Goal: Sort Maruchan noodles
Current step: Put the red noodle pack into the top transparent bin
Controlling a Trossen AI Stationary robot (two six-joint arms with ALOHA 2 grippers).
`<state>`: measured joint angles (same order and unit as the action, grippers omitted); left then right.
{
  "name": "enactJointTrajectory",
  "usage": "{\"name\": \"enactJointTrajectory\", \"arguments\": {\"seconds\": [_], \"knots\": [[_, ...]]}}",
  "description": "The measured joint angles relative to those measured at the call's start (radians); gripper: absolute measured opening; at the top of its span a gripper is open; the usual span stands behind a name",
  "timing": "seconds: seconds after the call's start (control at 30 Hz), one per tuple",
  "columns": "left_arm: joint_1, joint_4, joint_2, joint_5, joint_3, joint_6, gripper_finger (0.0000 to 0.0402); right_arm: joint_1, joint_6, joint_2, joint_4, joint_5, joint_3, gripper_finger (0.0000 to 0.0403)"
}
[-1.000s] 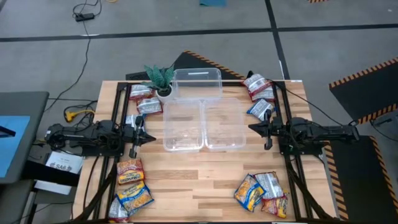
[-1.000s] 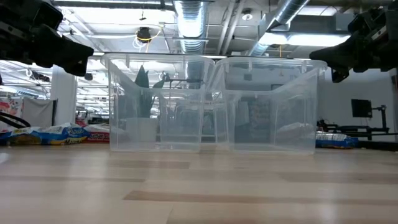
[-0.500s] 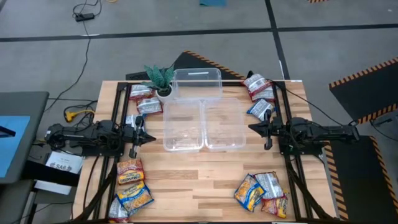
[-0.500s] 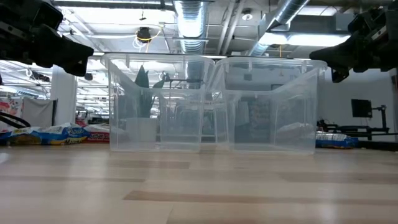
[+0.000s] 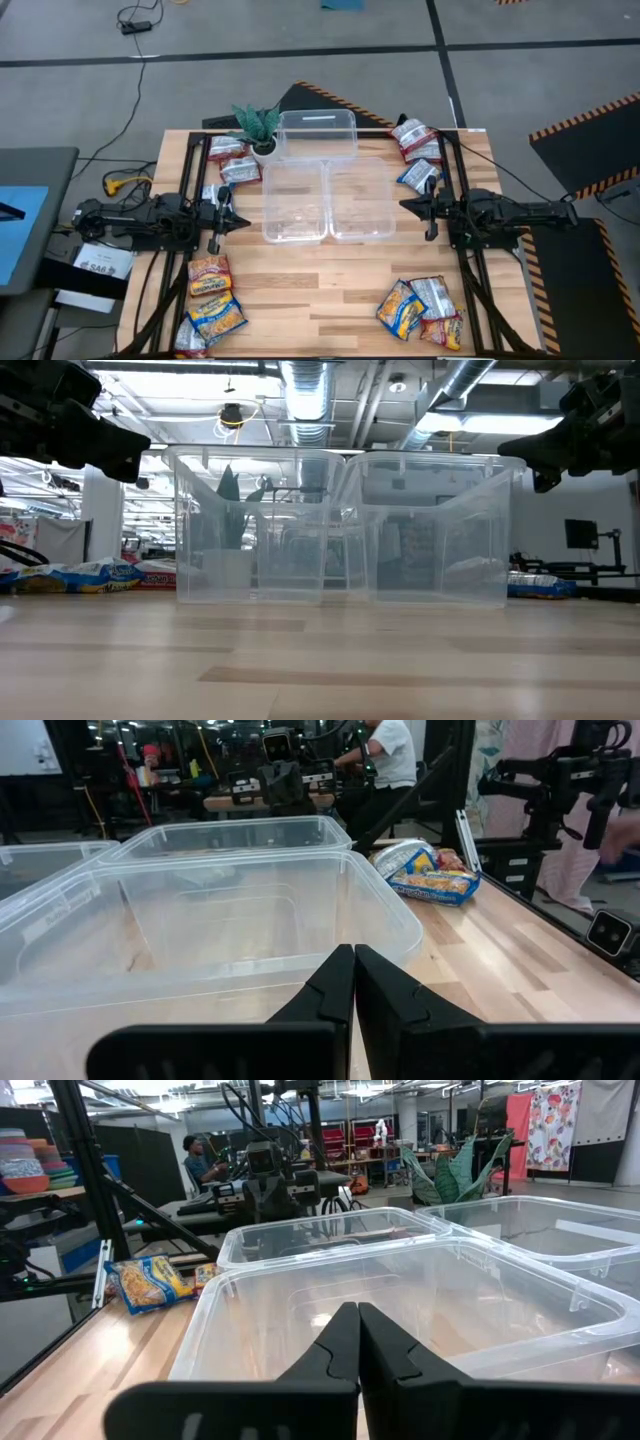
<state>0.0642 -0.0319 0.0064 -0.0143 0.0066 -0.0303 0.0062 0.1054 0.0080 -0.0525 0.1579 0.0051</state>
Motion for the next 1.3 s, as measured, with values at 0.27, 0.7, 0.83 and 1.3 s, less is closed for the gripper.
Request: {"name": "enactJointTrajectory", "arguments": {"seconds": [0.27,0.7,0.83,1.3], "knots": [[0.0,0.0,0.0,0.0,0.0,0.0,0.0,0.0,0.0,0.0,0.0,0.0,0.0,0.0016],[0.0,0.0,0.0,0.0,0.0,0.0,0.0,-0.001,0.16,0.002,-0.221,0.041,0.0,0.0016],[0.0,0.0,0.0,0.0,0.0,0.0,0.0,-0.03,0.141,0.061,-0.487,0.174,0.0,0.0016],[0.0,0.0,0.0,0.0,0.0,0.0,0.0,-0.322,0.444,0.547,0.281,0.687,0.438,0.019]]}}
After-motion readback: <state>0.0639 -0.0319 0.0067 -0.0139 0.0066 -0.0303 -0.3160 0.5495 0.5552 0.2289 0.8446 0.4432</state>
